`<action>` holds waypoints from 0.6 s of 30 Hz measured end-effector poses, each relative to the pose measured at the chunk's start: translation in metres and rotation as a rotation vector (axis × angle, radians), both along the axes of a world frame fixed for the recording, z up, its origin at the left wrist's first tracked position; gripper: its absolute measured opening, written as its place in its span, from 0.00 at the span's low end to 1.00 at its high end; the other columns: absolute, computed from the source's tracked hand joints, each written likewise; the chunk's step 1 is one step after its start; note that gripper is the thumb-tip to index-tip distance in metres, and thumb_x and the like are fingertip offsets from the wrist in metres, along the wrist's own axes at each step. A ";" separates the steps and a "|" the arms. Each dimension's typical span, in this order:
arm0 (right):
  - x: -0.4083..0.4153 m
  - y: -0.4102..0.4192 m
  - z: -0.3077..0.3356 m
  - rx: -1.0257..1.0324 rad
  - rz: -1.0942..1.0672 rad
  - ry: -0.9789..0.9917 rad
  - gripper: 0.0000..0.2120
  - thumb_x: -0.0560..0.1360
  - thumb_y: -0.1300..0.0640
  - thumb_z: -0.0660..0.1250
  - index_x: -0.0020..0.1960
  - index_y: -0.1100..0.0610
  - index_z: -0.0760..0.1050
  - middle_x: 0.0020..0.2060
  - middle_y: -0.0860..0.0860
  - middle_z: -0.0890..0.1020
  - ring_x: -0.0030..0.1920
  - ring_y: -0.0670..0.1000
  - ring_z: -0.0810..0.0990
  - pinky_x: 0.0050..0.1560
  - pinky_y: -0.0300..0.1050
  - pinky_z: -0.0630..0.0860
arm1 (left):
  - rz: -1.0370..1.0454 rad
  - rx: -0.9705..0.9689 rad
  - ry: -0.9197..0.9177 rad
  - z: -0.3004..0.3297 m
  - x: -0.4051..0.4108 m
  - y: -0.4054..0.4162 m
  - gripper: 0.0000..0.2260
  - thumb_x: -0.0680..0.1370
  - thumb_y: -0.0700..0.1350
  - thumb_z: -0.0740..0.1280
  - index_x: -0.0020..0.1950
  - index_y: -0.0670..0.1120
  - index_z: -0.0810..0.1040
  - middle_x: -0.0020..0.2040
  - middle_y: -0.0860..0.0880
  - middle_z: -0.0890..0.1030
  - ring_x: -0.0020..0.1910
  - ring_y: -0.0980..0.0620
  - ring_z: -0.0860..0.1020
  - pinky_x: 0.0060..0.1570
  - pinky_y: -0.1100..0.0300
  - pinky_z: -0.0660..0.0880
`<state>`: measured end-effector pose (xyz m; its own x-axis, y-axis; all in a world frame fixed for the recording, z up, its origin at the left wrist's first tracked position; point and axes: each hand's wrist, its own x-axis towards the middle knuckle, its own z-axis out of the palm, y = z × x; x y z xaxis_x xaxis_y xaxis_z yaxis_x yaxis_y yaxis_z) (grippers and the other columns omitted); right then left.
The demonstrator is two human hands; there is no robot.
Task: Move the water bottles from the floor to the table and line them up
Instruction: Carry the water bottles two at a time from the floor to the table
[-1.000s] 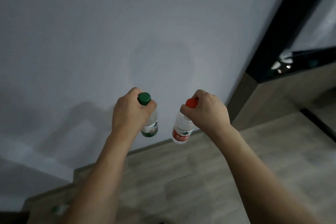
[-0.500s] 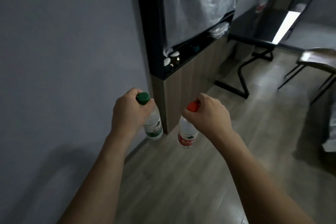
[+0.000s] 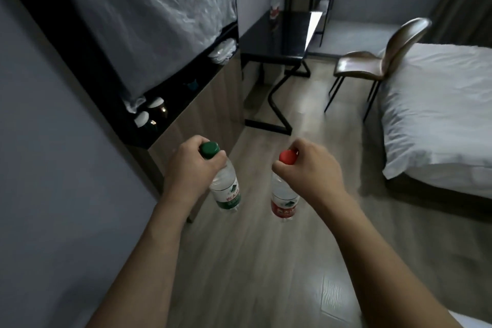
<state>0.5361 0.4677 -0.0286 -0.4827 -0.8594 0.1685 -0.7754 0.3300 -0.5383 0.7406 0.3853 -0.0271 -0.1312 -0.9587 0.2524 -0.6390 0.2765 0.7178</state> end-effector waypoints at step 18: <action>-0.120 -0.126 0.006 0.025 -0.174 -0.038 0.11 0.65 0.45 0.67 0.42 0.51 0.74 0.37 0.48 0.79 0.39 0.53 0.78 0.39 0.47 0.77 | -0.262 -0.013 -0.054 -0.001 -0.150 -0.154 0.07 0.69 0.50 0.74 0.39 0.50 0.78 0.31 0.54 0.78 0.34 0.57 0.77 0.33 0.62 0.72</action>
